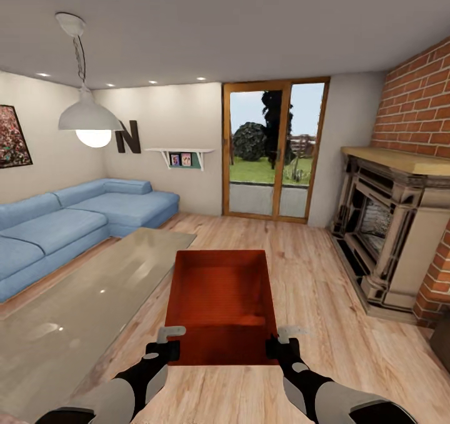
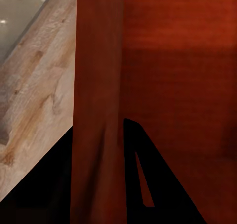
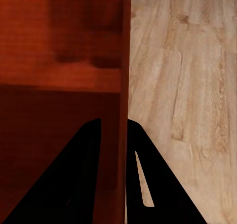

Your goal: Move the two storage containers from the living room to the garage. In the garage, place one container on the floor and stack the other container on top of it (either order is fine).

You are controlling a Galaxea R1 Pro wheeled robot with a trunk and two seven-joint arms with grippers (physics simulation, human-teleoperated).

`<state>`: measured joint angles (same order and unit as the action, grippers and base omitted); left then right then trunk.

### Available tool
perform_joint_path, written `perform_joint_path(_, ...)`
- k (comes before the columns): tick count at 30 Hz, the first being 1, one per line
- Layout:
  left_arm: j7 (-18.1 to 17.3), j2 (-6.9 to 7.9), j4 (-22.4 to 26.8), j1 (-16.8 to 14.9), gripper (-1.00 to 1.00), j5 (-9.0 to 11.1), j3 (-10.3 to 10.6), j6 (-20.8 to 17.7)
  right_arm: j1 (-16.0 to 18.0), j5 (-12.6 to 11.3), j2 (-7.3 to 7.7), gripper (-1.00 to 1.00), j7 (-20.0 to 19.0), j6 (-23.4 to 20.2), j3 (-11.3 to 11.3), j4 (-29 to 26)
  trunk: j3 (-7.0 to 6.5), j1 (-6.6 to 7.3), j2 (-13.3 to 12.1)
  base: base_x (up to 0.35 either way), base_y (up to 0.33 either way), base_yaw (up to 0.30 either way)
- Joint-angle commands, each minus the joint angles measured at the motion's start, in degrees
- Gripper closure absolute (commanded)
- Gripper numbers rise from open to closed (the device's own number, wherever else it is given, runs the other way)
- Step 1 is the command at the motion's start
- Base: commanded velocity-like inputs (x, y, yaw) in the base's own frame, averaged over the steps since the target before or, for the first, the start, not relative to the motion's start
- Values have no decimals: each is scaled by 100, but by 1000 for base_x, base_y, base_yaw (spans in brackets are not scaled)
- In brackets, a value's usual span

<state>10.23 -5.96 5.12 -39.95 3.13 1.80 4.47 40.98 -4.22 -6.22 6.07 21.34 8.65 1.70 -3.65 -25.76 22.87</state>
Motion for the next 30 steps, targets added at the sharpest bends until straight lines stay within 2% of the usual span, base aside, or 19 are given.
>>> perform_joint_path(1, 58, -2, -12, -4, 100, 12, -39, 28, 6, -74, -2, 100, 9, 37, 93, 14, 2, -2, 5, 0, 0, 287)
perform_joint_path(30, 58, -2, -11, -4, 100, 12, -39, 28, 6, -70, -2, 100, 9, 37, 93, 14, 2, -2, 5, 0, 0, 299)
